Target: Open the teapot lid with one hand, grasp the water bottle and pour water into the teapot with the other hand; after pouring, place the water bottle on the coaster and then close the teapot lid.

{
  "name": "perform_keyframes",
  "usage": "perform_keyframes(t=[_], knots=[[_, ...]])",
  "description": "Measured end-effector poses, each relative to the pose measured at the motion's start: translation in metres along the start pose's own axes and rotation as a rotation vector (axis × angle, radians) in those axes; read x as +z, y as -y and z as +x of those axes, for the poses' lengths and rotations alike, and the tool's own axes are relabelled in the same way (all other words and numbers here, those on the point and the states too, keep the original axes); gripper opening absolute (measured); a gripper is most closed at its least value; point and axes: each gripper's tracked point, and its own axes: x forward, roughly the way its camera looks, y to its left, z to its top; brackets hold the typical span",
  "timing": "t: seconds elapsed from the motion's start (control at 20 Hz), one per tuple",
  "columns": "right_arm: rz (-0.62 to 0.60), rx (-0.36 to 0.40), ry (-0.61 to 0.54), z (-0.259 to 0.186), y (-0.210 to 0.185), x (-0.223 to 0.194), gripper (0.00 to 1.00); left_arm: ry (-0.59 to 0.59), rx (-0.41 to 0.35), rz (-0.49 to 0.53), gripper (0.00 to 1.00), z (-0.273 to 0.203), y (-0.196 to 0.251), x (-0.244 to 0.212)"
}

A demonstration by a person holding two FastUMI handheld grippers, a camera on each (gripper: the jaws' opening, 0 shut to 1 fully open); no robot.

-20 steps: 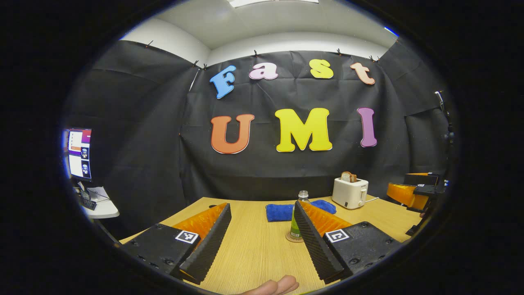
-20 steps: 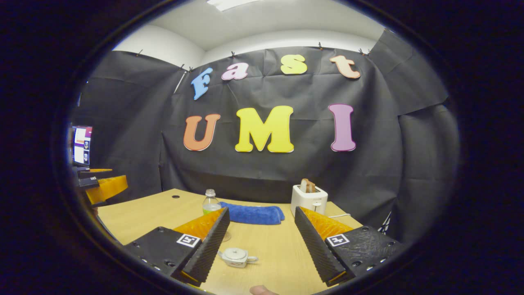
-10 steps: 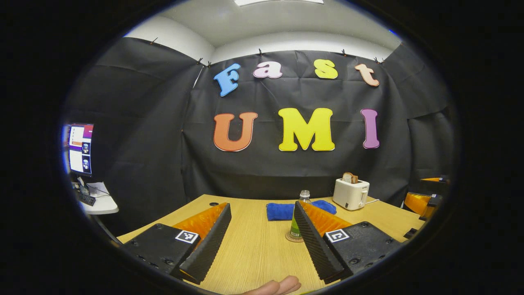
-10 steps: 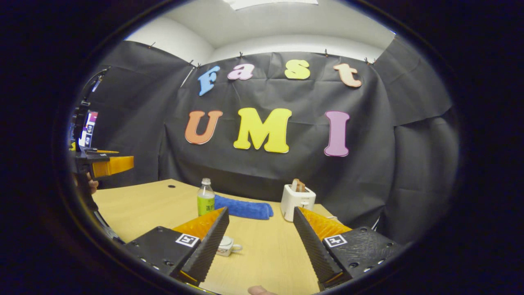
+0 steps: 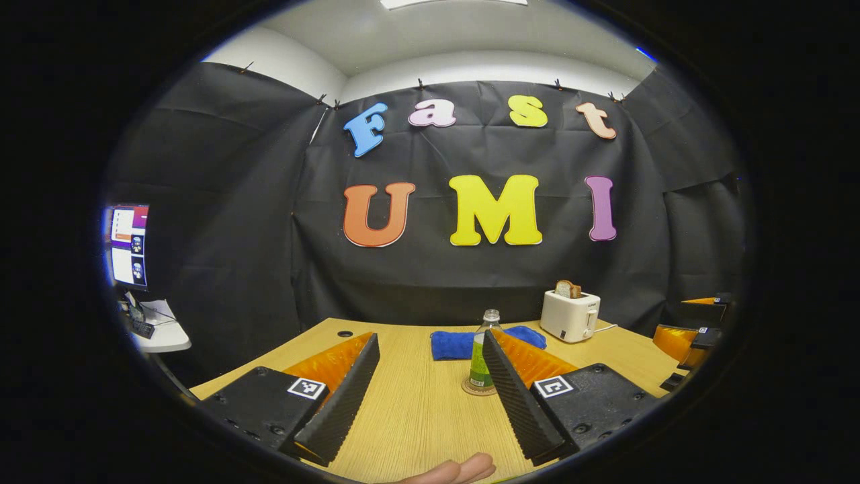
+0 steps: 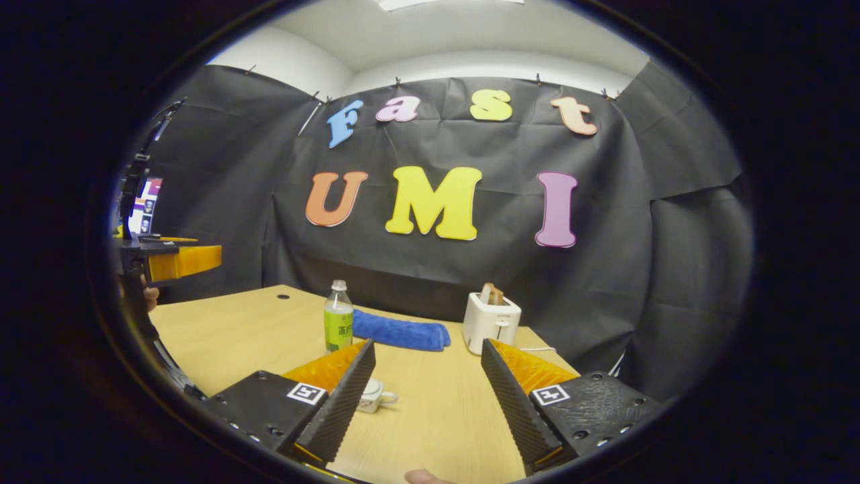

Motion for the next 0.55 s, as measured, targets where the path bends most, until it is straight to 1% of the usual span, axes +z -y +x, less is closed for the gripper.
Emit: perform_keyframes(t=[0.55], knots=[[0.005, 0.006, -0.026, 0.002, 0.007, -0.019, 0.95, -0.017, -0.004, 0.005, 0.96, 0.002, 0.01, -0.007]])
